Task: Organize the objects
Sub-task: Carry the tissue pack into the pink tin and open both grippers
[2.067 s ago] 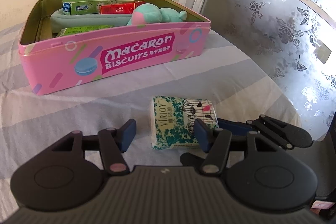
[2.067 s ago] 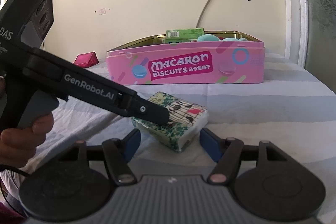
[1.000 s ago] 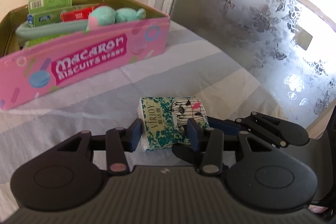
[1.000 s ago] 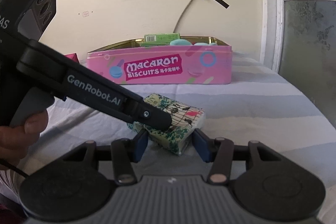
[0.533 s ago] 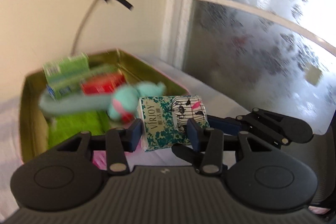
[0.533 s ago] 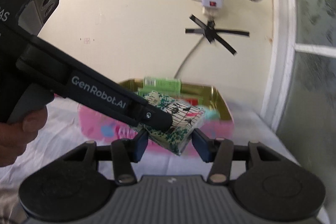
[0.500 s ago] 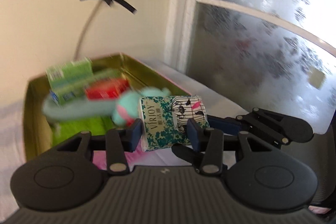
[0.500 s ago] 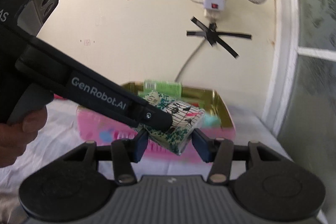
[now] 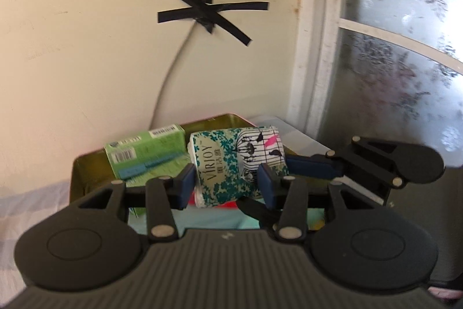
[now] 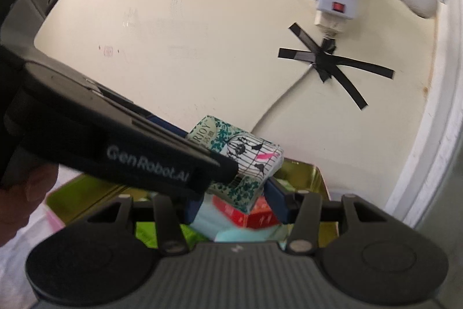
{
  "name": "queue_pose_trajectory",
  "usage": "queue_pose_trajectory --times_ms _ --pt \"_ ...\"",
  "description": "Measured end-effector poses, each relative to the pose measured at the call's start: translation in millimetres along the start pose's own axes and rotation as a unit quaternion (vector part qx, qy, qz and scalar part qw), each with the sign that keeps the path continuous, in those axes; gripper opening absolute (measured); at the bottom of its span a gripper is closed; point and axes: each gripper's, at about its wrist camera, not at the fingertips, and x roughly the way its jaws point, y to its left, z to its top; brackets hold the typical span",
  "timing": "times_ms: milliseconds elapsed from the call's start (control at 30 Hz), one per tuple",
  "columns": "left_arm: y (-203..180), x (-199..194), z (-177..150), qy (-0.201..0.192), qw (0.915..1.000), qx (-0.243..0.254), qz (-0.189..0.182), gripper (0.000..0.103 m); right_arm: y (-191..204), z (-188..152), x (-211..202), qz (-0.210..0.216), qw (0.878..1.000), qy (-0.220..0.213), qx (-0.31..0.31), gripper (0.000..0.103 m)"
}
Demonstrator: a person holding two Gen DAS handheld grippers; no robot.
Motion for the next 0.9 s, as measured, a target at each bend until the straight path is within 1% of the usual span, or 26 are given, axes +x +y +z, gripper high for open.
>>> queue_pose_trajectory --times_ms 67,167,300,333,433,533,567,600,633,667,700,800,900 --pt "6.6 8.9 3.6 -0.001 1.0000 -0.004 0.008 0.049 -7.1 10.0 13.1 0.007 1.000 0.012 -0.007 0.048" --pt "18.4 23.3 6.8 0.006 0.9997 -0.019 0.013 0.049 -19.0 22.3 33.5 0.027 0.999 0.037 0.002 0.048" --pt "29.4 40.7 5.6 0.022 0.9989 -0.034 0.023 0.049 -28.4 28.6 58.6 0.050 0.996 0.076 0.021 0.048" --pt "32.2 45.0 4.7 0.027 0.9986 -0.038 0.025 0.049 -28.9 28.8 63.4 0.055 0.994 0.094 0.024 0.048" --pt "36.9 55.5 1.7 0.039 0.9977 -0.048 0.029 0.049 -29.0 29.5 75.5 0.060 0.991 0.116 0.024 0.048" --pt "41.0 59.8 -0.9 0.042 0.9971 -0.057 0.029 0.051 -26.6 30.8 78.6 0.056 0.989 0.133 0.016 0.048" --pt "41.2 61.0 -1.0 0.042 0.9970 -0.057 0.031 0.051 -25.8 31.0 80.0 0.054 0.989 0.139 0.015 0.049" --pt "41.4 63.4 -0.7 0.043 0.9968 -0.057 0.035 0.056 -25.4 31.3 82.8 0.049 0.988 0.146 0.015 0.051" --pt "41.6 64.6 -1.0 0.044 0.9965 -0.058 0.042 0.059 -25.4 31.7 84.0 0.045 0.987 0.151 0.015 0.058" --pt "42.3 65.7 -1.0 0.044 0.9960 -0.061 0.049 0.067 -25.8 31.6 84.4 0.042 0.987 0.154 0.017 0.063" --pt "43.5 67.2 -0.2 0.044 0.9955 -0.065 0.054 0.071 -26.8 31.7 83.3 0.041 0.987 0.153 0.020 0.064" --pt "46.2 65.5 -0.8 0.045 0.9947 -0.071 0.059 0.072 -26.7 32.2 79.9 0.041 0.988 0.146 0.020 0.065" --pt "43.6 57.1 -2.9 0.047 0.9946 -0.066 0.065 0.072 -23.6 31.5 71.6 0.039 0.989 0.140 0.020 0.065"
